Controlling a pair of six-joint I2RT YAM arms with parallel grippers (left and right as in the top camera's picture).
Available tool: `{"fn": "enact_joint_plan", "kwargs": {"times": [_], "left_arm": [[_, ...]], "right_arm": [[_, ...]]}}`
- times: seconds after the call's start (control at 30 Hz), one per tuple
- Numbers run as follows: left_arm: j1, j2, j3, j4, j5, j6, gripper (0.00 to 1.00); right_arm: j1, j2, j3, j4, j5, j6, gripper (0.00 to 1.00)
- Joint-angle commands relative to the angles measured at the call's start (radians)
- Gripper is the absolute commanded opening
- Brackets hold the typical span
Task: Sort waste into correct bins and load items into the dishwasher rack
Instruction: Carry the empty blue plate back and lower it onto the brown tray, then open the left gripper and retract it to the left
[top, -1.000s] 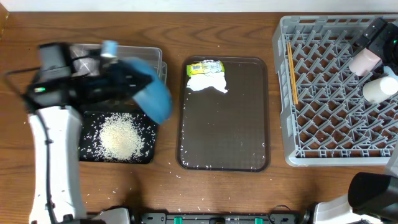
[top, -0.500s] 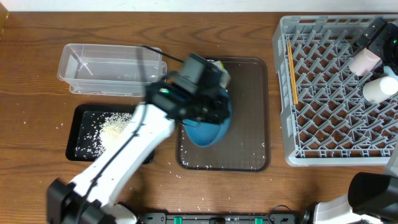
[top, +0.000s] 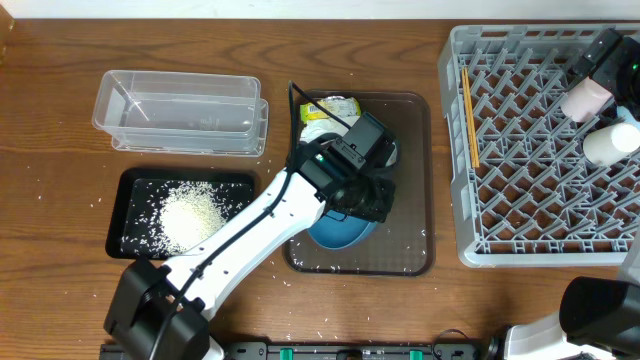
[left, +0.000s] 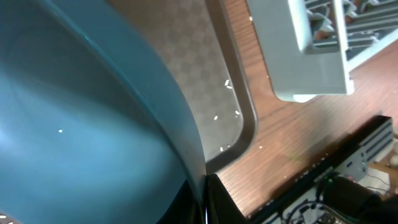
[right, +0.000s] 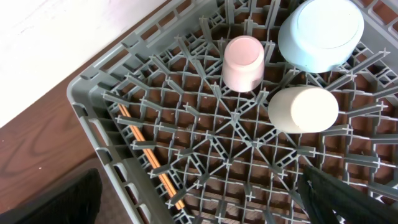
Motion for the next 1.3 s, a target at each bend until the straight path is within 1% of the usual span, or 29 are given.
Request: {"fn": "enact_joint_plan", "kwargs": {"times": [0.0,0.1,0.17,0.53,0.67,0.77,0.9,1.0,1.1,1.13,1.2,1.27], "left_arm": [[0.0,0.014,0.011,-0.005,-0.074,-0.008,0.07],[0.001,0.032,0.002,-0.004,-0.146,-0.008,0.07],[0.0,0.048,0.002,-0.002,-0.166,-0.008,0.07],[0.0,0.081,0.002,0.021,-0.15,-0.009,0.07],[0.001,0.081,0.002,0.038,-0.151,-0.009,0.11],[0.002,0.08,0.004,0.06,-0.15,-0.009,0.16],[0.015,0.069,0.015,0.066,-0.151,-0.009,0.17],[0.05,0.042,0.02,0.062,-0.15,-0.009,0.17],[0.129,-0.011,0.021,0.05,-0.151,-0.009,0.17],[0.167,-0.034,0.021,0.043,-0.151,-0.009,0.21],[0.25,-0.08,0.021,0.024,-0.151,-0.009,0.25],[0.348,-0.13,0.021,-0.001,-0.151,-0.009,0.32]], "right_arm": [[-0.003,0.001,0.005,-0.004,0.006,0.013,0.99],[-0.003,0.001,0.006,-0.003,0.006,0.013,0.99],[-0.003,0.001,0.005,-0.003,0.006,0.013,0.99],[-0.003,0.001,0.005,-0.004,0.006,0.013,0.99],[-0.003,0.001,0.006,-0.004,0.006,0.013,0.99],[-0.003,0.001,0.006,-0.003,0.006,0.013,0.99],[-0.003,0.001,0.006,-0.003,0.006,0.013,0.99],[-0.003,0.001,0.006,-0.004,0.006,0.013,0.99],[-0.003,0.001,0.005,-0.003,0.006,0.013,0.99],[-0.003,0.001,0.006,-0.004,0.006,0.013,0.99],[-0.003,0.001,0.005,-0.004,0.006,0.013,0.99],[-0.003,0.001,0.005,-0.004,0.006,0.013,0.99]]}}
